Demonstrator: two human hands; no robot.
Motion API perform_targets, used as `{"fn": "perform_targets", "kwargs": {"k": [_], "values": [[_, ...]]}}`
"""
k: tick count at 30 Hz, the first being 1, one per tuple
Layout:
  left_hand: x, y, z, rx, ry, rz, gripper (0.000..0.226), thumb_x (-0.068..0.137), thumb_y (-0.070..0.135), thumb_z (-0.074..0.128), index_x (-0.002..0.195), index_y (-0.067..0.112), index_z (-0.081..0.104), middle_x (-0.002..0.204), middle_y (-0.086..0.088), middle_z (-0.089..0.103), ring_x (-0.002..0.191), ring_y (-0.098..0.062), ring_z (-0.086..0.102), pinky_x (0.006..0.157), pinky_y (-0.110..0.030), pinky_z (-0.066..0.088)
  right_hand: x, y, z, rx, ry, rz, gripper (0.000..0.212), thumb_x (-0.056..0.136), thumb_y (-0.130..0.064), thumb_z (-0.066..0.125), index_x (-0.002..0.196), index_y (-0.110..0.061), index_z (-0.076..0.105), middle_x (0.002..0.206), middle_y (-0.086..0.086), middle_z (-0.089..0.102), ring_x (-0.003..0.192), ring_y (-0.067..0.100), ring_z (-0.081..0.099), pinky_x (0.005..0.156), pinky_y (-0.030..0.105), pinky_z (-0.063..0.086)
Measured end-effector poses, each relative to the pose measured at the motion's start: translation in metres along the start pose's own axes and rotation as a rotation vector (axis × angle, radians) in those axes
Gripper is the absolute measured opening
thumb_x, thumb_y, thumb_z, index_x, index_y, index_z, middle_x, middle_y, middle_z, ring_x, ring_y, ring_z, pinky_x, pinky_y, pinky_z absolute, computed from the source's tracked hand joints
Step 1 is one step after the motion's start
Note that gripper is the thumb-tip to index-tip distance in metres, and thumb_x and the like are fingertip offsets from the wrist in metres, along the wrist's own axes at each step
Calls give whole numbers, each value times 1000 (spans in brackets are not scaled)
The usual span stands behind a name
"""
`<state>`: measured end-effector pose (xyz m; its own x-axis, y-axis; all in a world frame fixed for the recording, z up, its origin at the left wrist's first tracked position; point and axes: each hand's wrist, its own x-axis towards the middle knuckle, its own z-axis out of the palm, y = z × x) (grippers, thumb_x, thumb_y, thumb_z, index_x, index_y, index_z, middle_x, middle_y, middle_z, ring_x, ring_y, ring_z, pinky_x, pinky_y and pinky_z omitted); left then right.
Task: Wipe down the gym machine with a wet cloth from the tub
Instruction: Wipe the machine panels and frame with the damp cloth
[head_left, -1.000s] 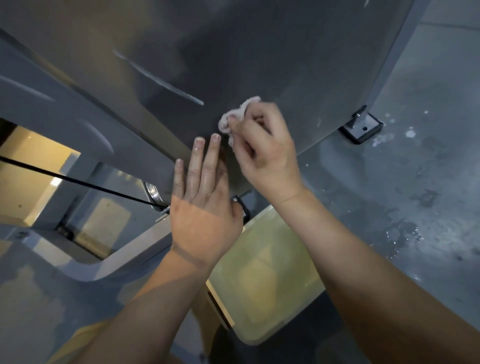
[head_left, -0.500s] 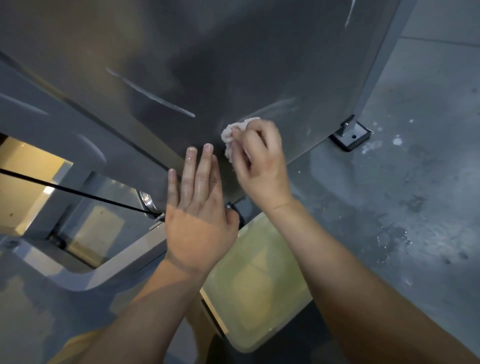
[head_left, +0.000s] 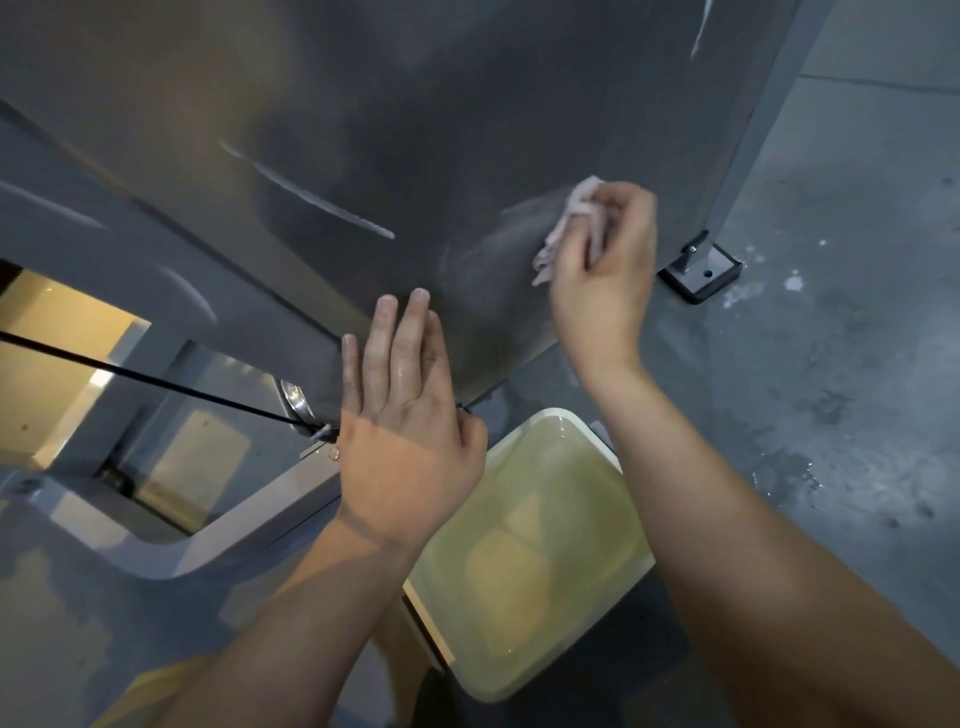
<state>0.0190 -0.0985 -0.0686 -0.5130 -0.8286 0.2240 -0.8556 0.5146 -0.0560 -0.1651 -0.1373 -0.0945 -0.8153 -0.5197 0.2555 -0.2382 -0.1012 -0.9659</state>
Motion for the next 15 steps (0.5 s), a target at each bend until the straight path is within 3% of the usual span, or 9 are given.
{"fn": "perform_targets", "kwargs": {"k": [2,5,7,11,15], "values": [[1,5,-4,-66,48,8,73,74,22,62,145,5,52,163,-13,30,154,-32,17,127,-54,9,2,-8,-6,113,23,226,22,95,-6,50,116,-8,55,110,2,67,88,-10,60,75,9,45],[5,10,-7,-142,109,-9,58,75,16,64,132,8,61,155,-15,38,145,-35,27,125,-56,16,0,-16,-18,282,11,340,13,100,4,45,109,-3,51,64,-16,65,55,-11,56,59,6,41],[8,13,-8,-193,143,-5,49,76,14,64,124,8,65,151,-15,42,139,-35,32,121,-56,23,-1,-19,-28,370,-50,353,10,101,2,46,97,-3,53,48,-13,55,45,-3,49,53,11,40],[14,21,-11,-445,156,67,30,86,9,61,115,7,68,130,-8,57,120,-26,46,103,-45,43,3,-6,-42,359,-382,390,33,73,-3,44,79,-26,67,71,-3,59,66,16,49,58,28,38],[26,36,-21,-760,-51,-175,41,99,26,60,139,17,54,125,9,54,101,-4,58,90,-27,50,1,-6,-58,522,-723,462,38,72,6,41,86,-19,66,76,4,60,64,17,49,53,26,38]]}}
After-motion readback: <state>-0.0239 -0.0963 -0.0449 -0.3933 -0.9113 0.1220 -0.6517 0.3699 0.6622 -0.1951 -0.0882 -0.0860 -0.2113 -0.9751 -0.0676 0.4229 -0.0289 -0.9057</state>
